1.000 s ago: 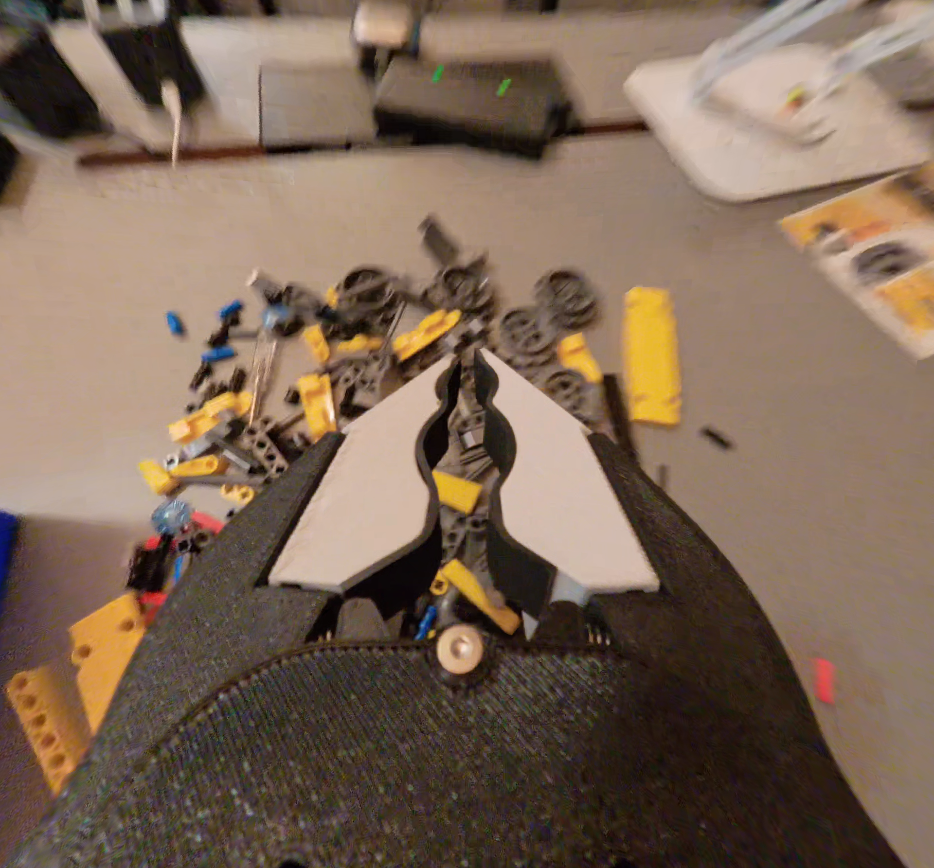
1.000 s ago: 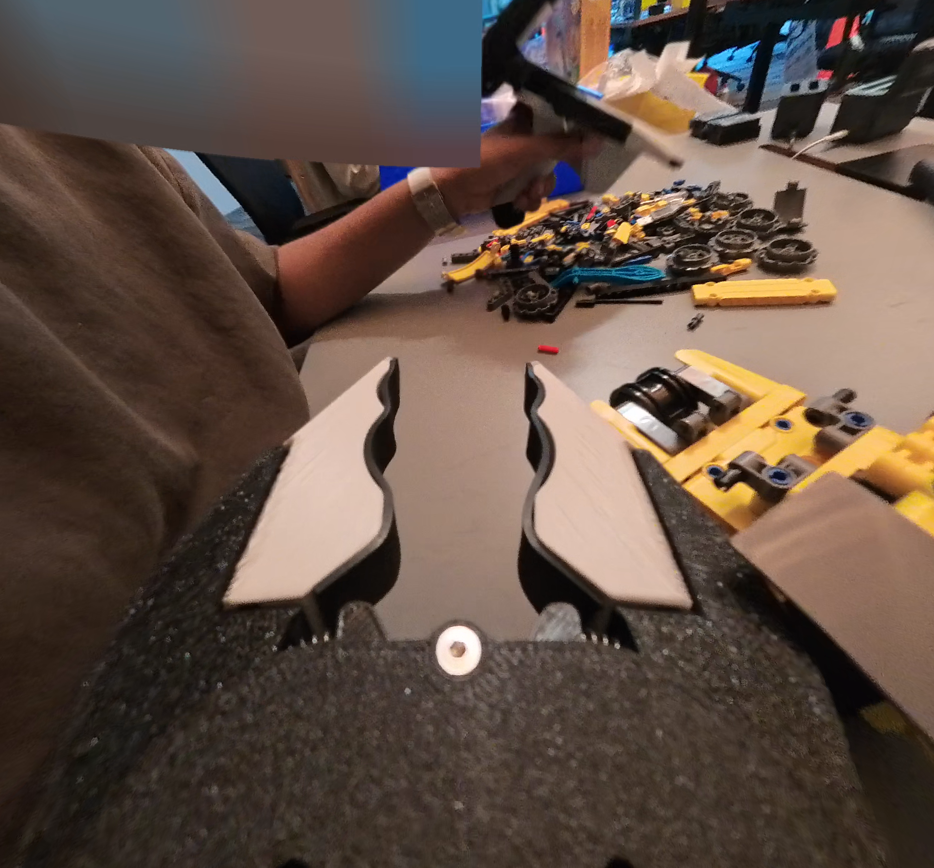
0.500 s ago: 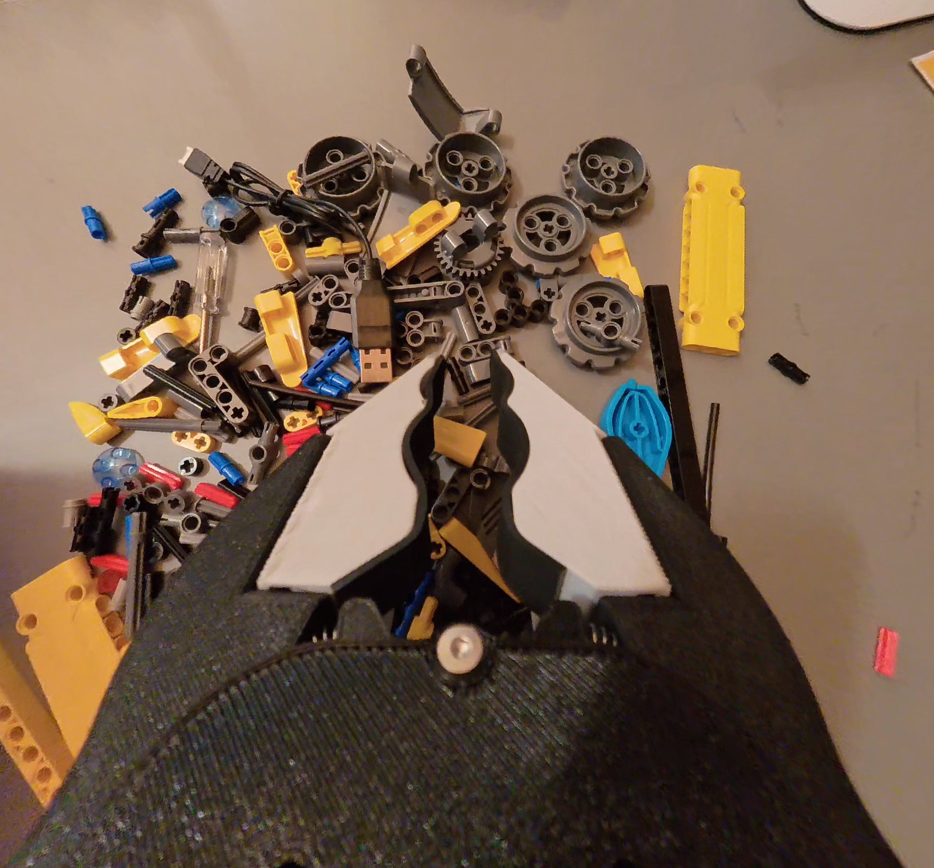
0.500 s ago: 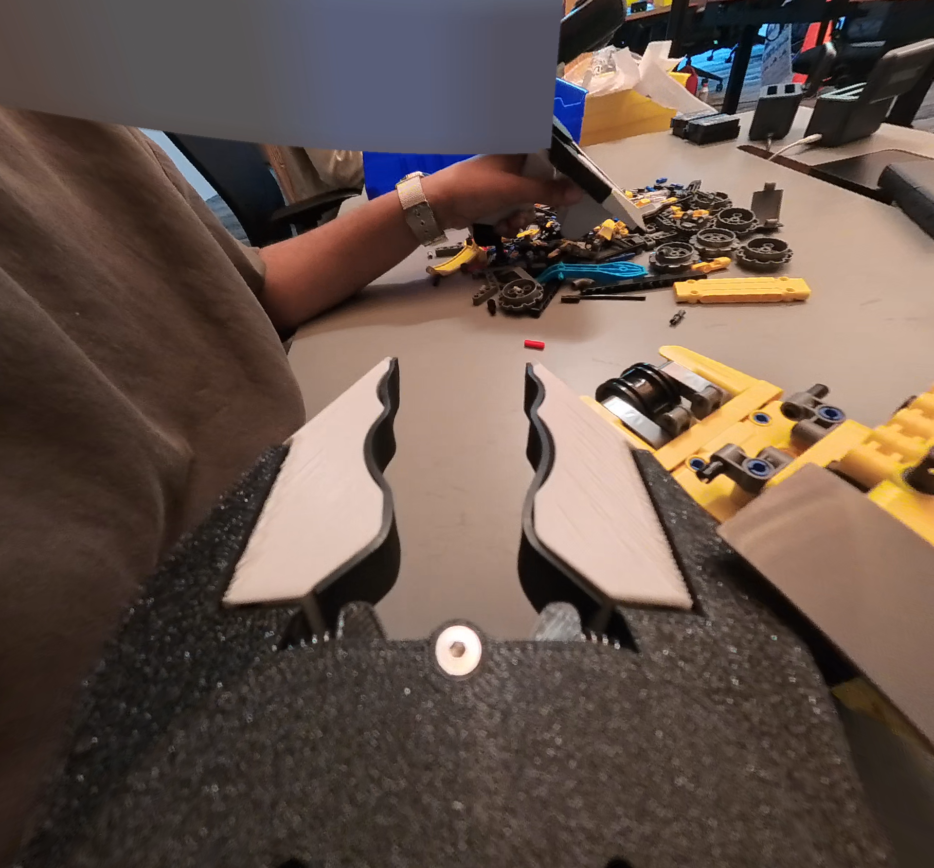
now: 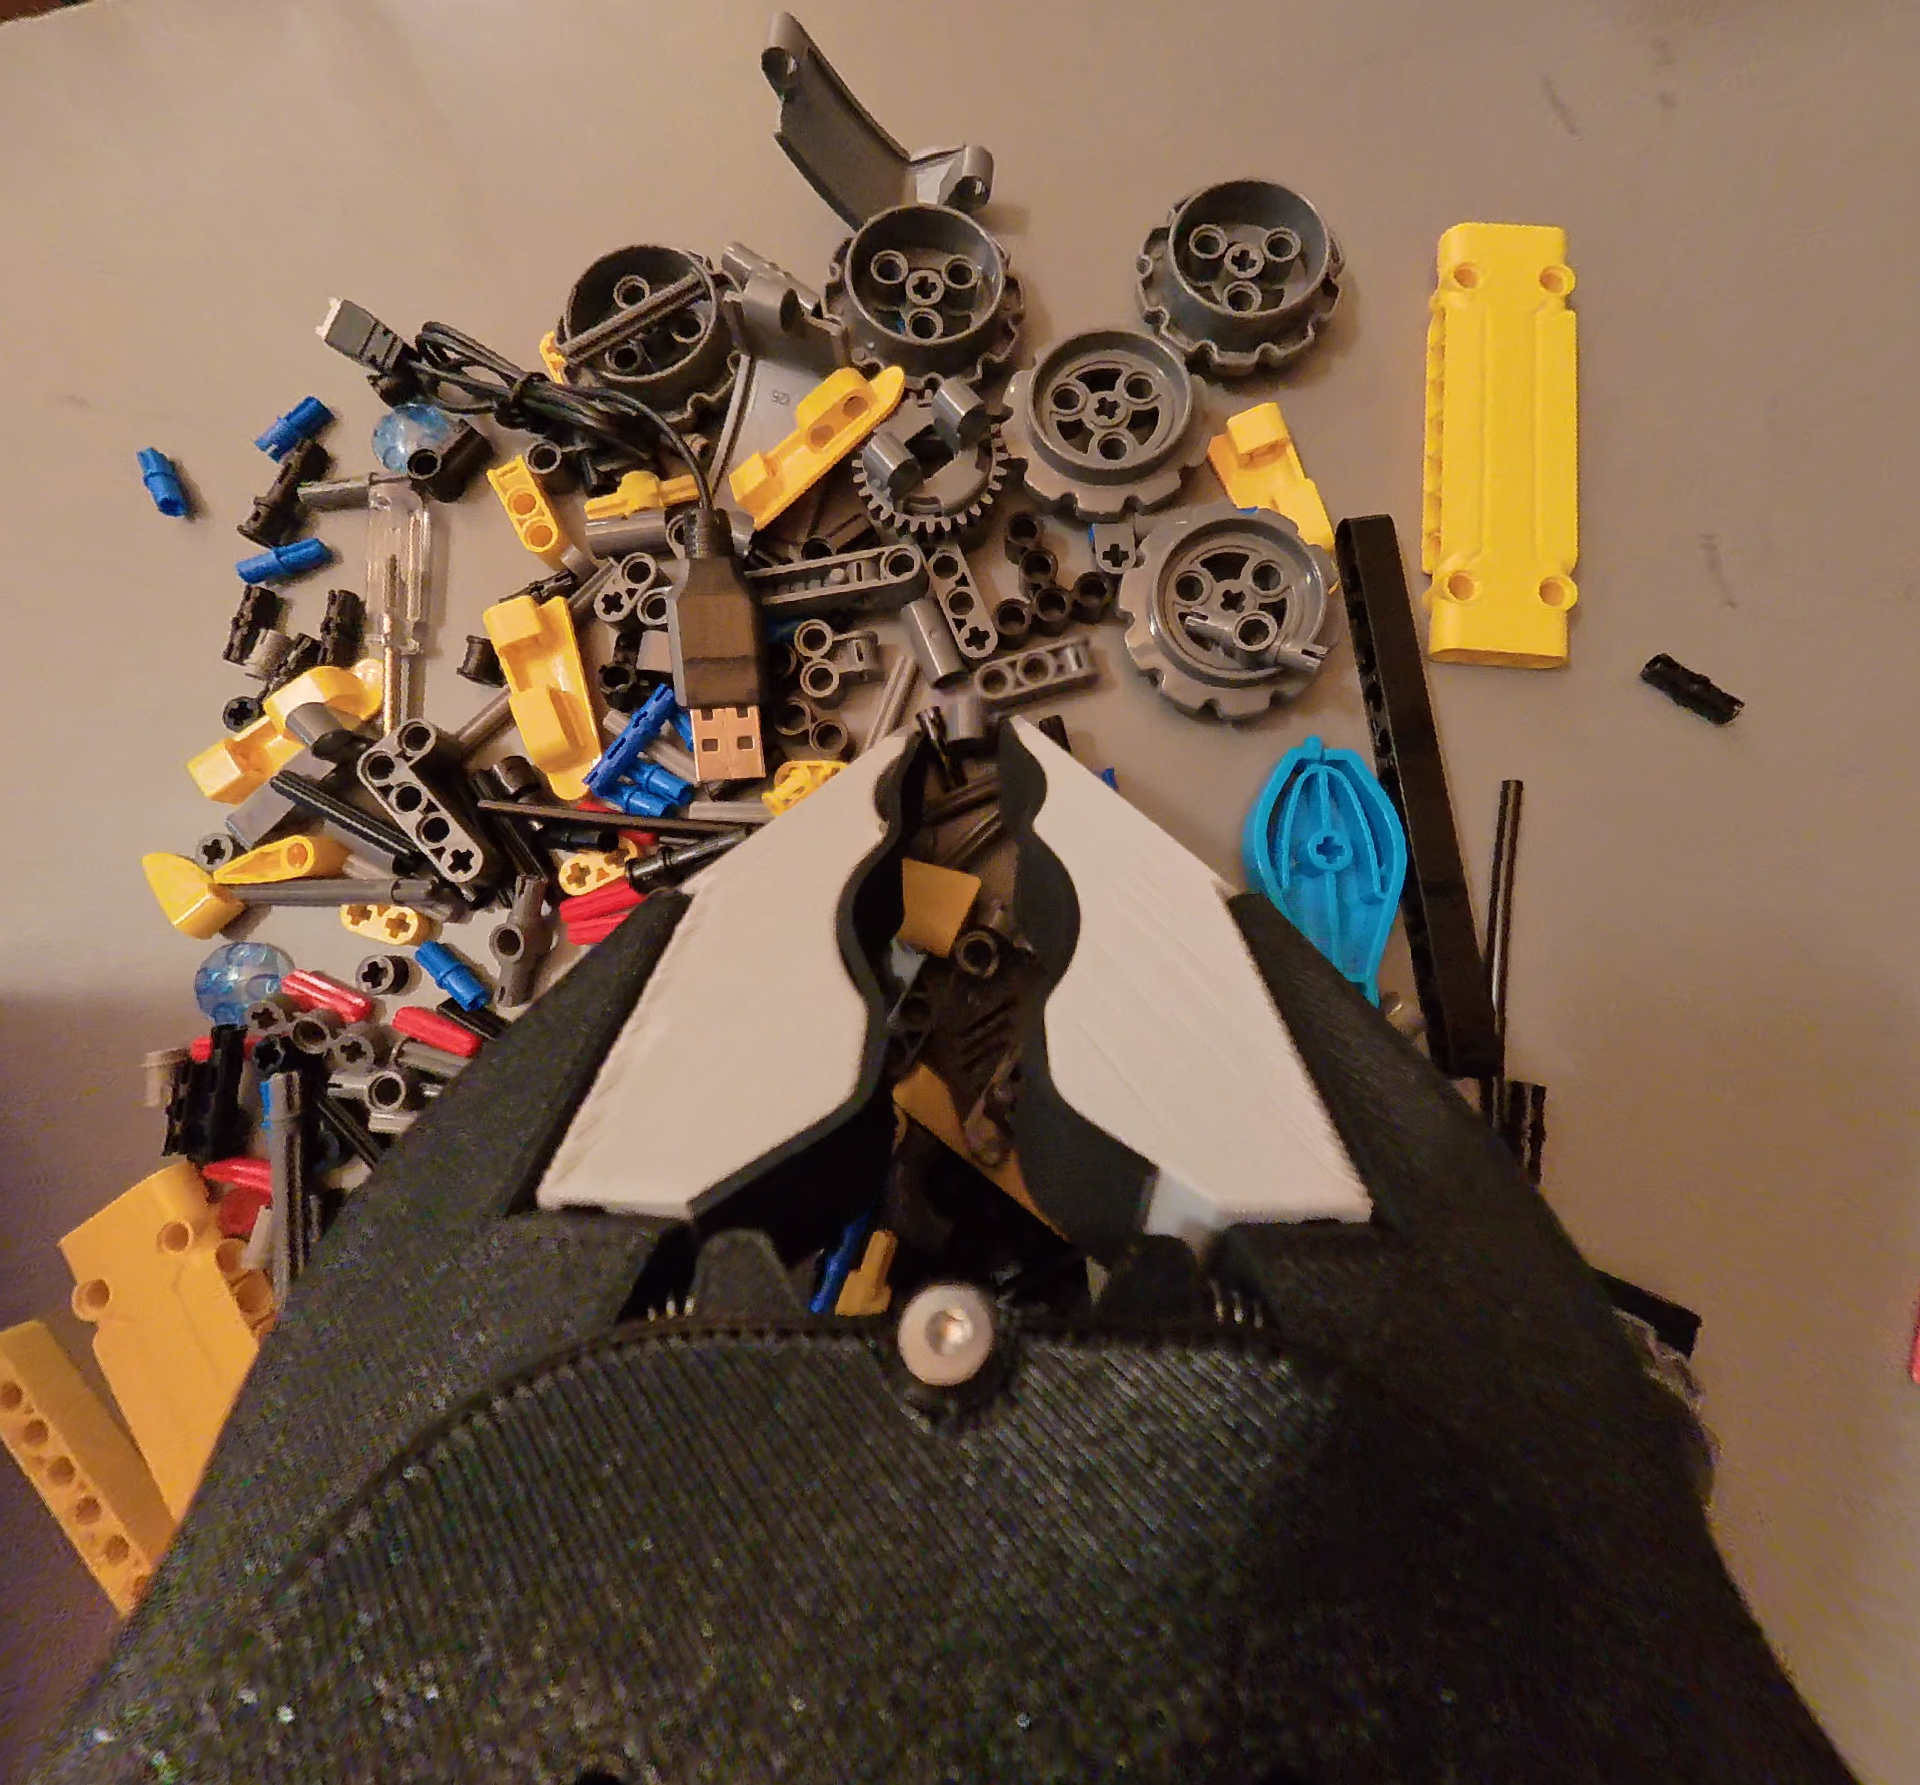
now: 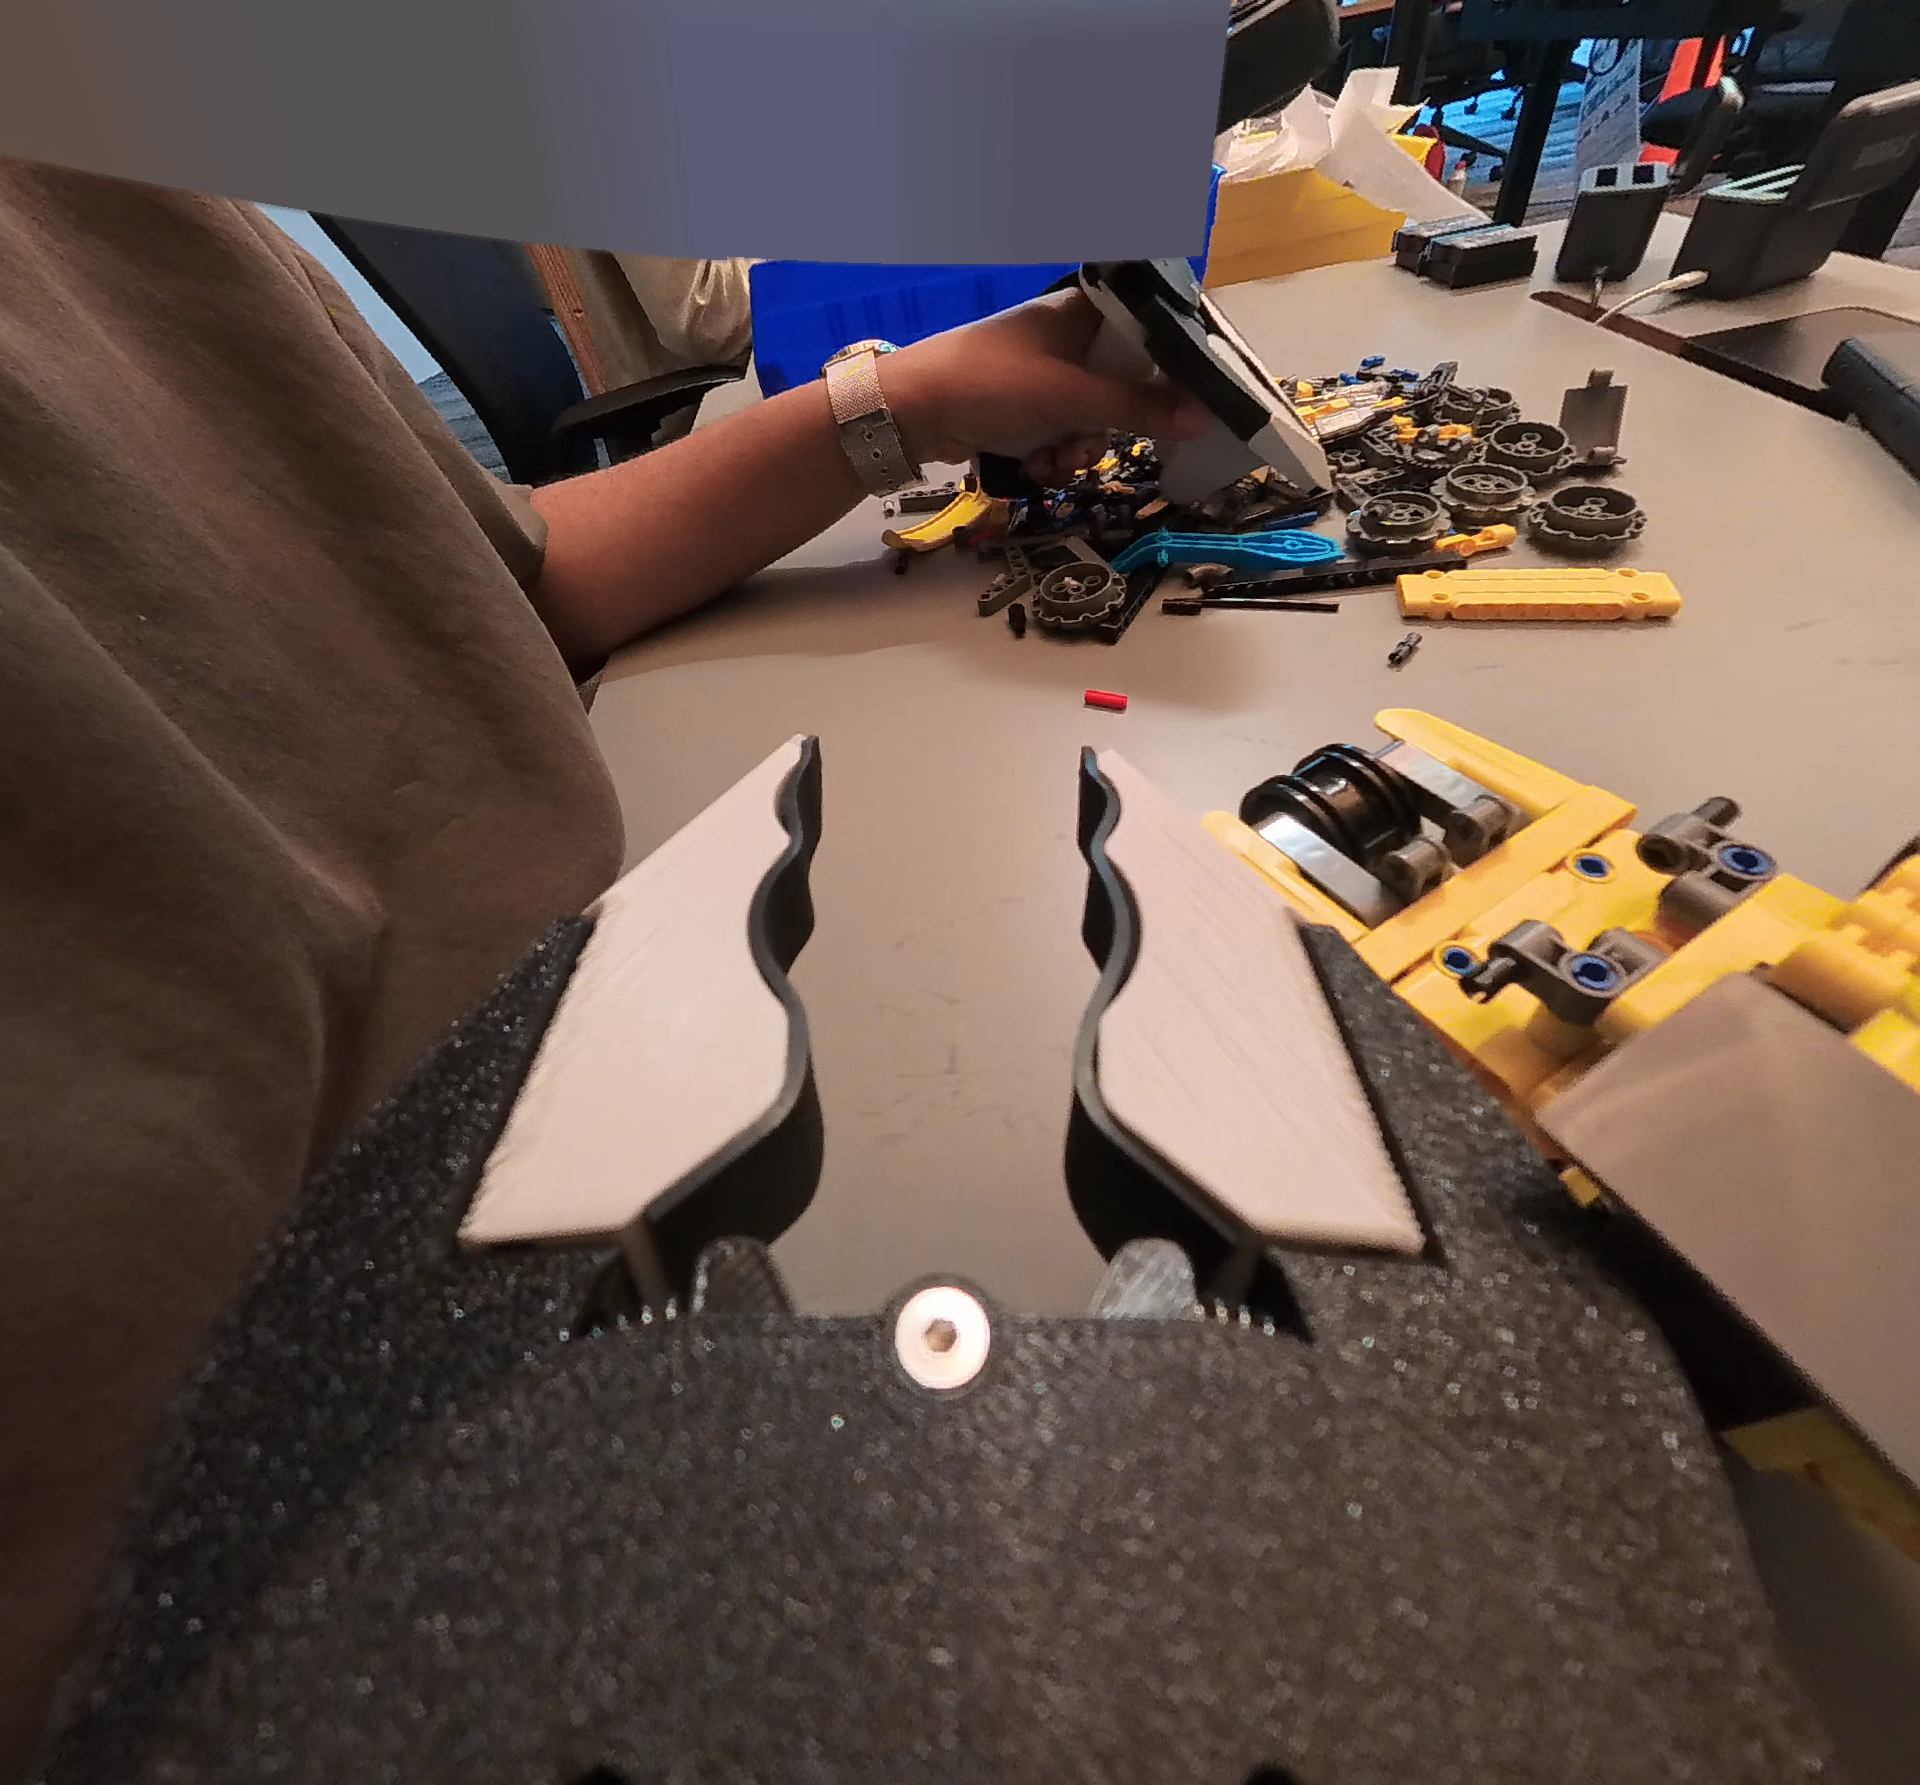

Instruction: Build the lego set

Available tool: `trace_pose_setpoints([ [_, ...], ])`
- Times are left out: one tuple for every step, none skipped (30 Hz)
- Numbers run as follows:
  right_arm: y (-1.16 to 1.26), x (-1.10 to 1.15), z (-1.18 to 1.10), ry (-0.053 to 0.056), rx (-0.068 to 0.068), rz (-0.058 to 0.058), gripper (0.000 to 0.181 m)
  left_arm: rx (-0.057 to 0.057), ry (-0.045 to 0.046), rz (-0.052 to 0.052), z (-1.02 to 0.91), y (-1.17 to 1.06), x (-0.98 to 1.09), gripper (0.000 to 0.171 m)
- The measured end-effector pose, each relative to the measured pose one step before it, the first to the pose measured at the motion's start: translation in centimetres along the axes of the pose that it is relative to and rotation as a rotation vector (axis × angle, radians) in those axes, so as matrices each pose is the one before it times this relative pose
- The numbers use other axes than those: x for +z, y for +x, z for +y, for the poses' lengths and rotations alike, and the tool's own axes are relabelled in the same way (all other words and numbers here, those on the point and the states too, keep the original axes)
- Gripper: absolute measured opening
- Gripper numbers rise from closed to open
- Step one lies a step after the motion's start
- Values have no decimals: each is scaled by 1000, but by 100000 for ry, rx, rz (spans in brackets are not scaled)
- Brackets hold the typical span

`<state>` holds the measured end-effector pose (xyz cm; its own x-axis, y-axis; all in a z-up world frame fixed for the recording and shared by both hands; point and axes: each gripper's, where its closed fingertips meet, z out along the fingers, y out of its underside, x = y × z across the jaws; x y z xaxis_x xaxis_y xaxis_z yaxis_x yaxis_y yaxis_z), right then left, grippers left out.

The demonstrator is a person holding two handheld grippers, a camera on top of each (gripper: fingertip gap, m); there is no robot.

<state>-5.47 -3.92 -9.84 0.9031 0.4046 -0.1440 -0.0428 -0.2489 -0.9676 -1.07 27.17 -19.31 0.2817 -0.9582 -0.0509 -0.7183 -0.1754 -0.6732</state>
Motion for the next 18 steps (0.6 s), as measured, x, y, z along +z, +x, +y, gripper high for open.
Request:
trace_pose_setpoints([
  [-38, 14, 7, -38, -123, -79, 49, 508, 935, -102, -158, 3, -131, 10],
  [-29, 20, 19, -140, -187, -5, 49, 740, 1631, -67, -283, 20, -200, 7],
  [0, 35, 48, -242, -233, 97, 49, 1081, 1617, -345, -301, -3, -217, 7],
  [21, 28, 81, -346, -245, 162, 49, 1786, 2100, -24, -382, 92, -244, 6],
  [22, 35, 82, -372, -211, 154, 49, 3762, 3802, 1656, -629, 459, -282, 6],
  [25, 33, 81, -304, -119, 85, 49, 5910, 5587, 2284, -888, 761, -383, 6],
  [-3, 41, 75, -262, -40, -7, 49, 6951, 5558, 719, -950, 709, -432, 6],
  [5, 32, 46, -193, -4, -43, 49, 6626, 5311, -1863, -1042, 422, -458, 6],
  [-1, 28, 39, -127, 8, -51, 49, 6413, 7192, -175, -1385, 742, -546, 4],
  [8, 15, 56, -163, 24, -25, 49, 6316, 9436, 3865, -1691, 1419, -670, 4],
  [9, 22, 38, -191, 2, 27, 49, 5159, 9968, 4892, -1792, 1587, -696, 4],
  [24, 4, 36, -137, -89, 80, 49, 3798, 9839, 4781, -1799, 1510, -616, 4],
  [18, -9, 12, -67, -165, 137, 49, 2517, 9193, 5023, -1741, 1442, -544, 4],
  [15, 5, 7, -47, -186, 143, 49, 260, 7915, 3419, -1557, 1021, -418, 4],
  [20, -3, 0, -65, -182, 127, 49, -1975, 6399, 2867, -1321, 718, -287, 4],
  [23, 1, 34, -107, -157, 133, 49, -3285, 5407, 4793, -1131, 854, -226, 4],
  [25, 12, 42, -198, -108, 111, 49, -3989, 4031, 4692, -891, 731, -147, 4],
  [20, 20, 56, -249, -60, 63, 49, -3781, 3197, 4026, -691, 575, -99, 4],
])
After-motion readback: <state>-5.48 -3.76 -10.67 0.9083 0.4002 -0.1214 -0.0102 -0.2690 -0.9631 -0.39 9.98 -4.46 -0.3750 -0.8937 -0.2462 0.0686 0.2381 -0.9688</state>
